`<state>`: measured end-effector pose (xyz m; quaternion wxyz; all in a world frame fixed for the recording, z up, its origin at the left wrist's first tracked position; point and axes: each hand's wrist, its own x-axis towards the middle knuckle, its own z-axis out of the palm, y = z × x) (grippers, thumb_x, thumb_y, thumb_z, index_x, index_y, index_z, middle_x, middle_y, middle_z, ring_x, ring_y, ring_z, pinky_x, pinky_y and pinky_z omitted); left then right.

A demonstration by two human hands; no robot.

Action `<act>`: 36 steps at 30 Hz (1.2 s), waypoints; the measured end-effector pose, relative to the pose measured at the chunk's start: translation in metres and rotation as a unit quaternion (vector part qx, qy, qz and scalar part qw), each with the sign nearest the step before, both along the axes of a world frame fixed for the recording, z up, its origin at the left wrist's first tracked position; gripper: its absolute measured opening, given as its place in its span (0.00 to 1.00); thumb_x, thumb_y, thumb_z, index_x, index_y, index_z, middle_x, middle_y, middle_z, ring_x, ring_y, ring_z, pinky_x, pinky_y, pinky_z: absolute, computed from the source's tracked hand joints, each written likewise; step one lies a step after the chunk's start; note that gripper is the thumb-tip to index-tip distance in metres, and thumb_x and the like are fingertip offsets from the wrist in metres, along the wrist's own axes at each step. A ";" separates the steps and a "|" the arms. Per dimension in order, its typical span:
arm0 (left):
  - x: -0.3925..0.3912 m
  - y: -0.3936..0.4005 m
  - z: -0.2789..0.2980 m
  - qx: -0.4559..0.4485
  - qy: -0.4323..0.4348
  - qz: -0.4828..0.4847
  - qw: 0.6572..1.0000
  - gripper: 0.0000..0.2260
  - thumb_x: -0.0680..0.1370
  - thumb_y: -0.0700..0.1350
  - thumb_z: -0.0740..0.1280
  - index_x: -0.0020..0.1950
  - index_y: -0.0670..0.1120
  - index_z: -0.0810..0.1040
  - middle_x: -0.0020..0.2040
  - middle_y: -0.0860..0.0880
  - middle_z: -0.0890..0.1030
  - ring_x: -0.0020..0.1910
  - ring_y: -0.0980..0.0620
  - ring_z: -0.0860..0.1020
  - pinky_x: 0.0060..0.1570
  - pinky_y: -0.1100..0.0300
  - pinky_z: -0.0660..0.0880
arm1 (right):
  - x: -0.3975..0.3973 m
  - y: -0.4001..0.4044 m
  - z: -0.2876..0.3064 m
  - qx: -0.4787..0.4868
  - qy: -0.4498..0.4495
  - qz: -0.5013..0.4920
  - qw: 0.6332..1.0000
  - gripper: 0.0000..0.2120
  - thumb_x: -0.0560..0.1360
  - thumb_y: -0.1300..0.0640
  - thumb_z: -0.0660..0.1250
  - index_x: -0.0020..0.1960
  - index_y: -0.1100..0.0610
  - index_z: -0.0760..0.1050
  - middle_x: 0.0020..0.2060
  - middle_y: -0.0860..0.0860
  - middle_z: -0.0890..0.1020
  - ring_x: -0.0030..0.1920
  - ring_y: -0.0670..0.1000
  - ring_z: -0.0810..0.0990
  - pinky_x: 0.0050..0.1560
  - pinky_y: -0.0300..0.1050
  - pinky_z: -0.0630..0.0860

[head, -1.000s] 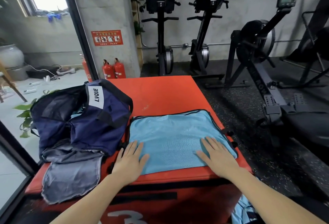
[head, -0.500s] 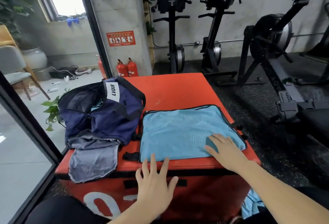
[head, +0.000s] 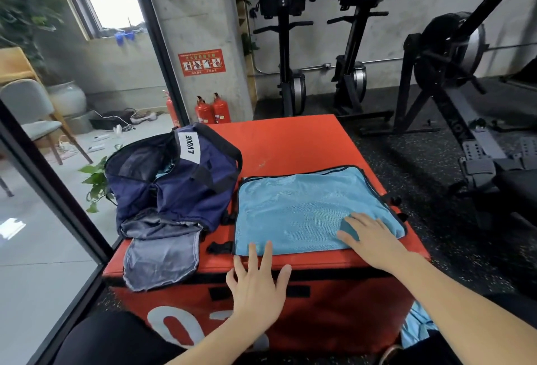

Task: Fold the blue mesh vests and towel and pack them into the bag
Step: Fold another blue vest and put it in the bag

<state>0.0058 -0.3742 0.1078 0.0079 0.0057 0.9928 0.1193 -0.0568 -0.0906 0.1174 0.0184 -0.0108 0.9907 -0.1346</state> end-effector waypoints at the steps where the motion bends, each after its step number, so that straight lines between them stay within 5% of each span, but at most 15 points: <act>1: -0.003 0.001 0.000 0.005 0.002 0.002 1.000 0.39 0.70 0.72 0.34 0.80 0.61 0.44 0.82 0.48 0.46 0.79 0.39 0.48 0.74 0.40 0.48 | -0.001 0.000 0.000 0.000 0.002 0.001 1.000 0.51 0.65 0.24 0.34 0.79 0.51 0.58 0.79 0.47 0.58 0.79 0.49 0.54 0.78 0.53 0.48; 6: -0.035 -0.001 0.000 -0.014 0.023 0.009 1.000 0.37 0.78 0.69 0.42 0.81 0.49 0.50 0.82 0.46 0.51 0.78 0.47 0.57 0.76 0.44 0.46 | -0.002 0.007 -0.001 0.004 0.001 0.007 1.000 0.49 0.67 0.25 0.35 0.80 0.49 0.57 0.79 0.46 0.57 0.79 0.49 0.53 0.78 0.52 0.47; 10: -0.079 -0.003 0.002 -0.019 0.011 -0.028 0.999 0.38 0.80 0.69 0.44 0.81 0.44 0.49 0.82 0.47 0.51 0.79 0.49 0.54 0.77 0.46 0.43 | -0.008 0.010 -0.001 0.032 -0.003 -0.003 0.999 0.48 0.68 0.25 0.34 0.81 0.49 0.53 0.80 0.47 0.55 0.80 0.49 0.51 0.79 0.51 0.48; 14: -0.135 0.001 0.004 -0.023 -0.005 -0.064 0.998 0.39 0.79 0.69 0.44 0.81 0.44 0.50 0.82 0.46 0.51 0.80 0.49 0.52 0.78 0.48 0.44 | -0.017 0.006 0.008 0.060 -0.014 -0.031 0.998 0.49 0.67 0.24 0.33 0.79 0.49 0.57 0.79 0.48 0.59 0.79 0.51 0.55 0.77 0.51 0.55; 19: -0.216 0.011 0.008 -0.041 -0.020 -0.114 0.992 0.40 0.79 0.70 0.45 0.81 0.43 0.51 0.82 0.47 0.52 0.80 0.49 0.53 0.78 0.47 0.44 | -0.030 0.007 0.028 0.075 -0.017 -0.023 0.997 0.31 0.77 0.29 0.52 0.72 0.48 0.67 0.69 0.47 0.73 0.69 0.52 0.71 0.66 0.50 0.70; 28: -0.338 0.022 0.021 -0.119 0.048 -0.177 0.976 0.39 0.78 0.70 0.47 0.77 0.41 0.62 0.77 0.44 0.65 0.74 0.42 0.63 0.74 0.49 0.57 | -0.040 0.015 0.028 0.043 0.007 0.067 0.997 0.32 0.72 0.30 0.61 0.70 0.46 0.70 0.62 0.43 0.78 0.64 0.48 0.75 0.66 0.45 0.69; 32: -0.369 0.024 0.016 -0.101 -0.004 -0.168 0.981 0.35 0.80 0.67 0.50 0.80 0.46 0.57 0.81 0.48 0.56 0.79 0.40 0.54 0.76 0.46 0.56 | -0.049 0.015 0.018 0.032 0.036 0.086 0.995 0.26 0.72 0.32 0.58 0.63 0.46 0.74 0.56 0.43 0.79 0.58 0.49 0.77 0.60 0.47 0.73; 36: -0.363 0.024 0.012 -0.102 -0.016 -0.152 0.983 0.32 0.81 0.66 0.50 0.80 0.49 0.59 0.81 0.45 0.53 0.77 0.39 0.59 0.74 0.44 0.59 | -0.048 0.022 0.023 0.027 0.049 0.084 0.995 0.18 0.72 0.36 0.60 0.55 0.46 0.73 0.49 0.42 0.79 0.53 0.47 0.77 0.54 0.45 0.72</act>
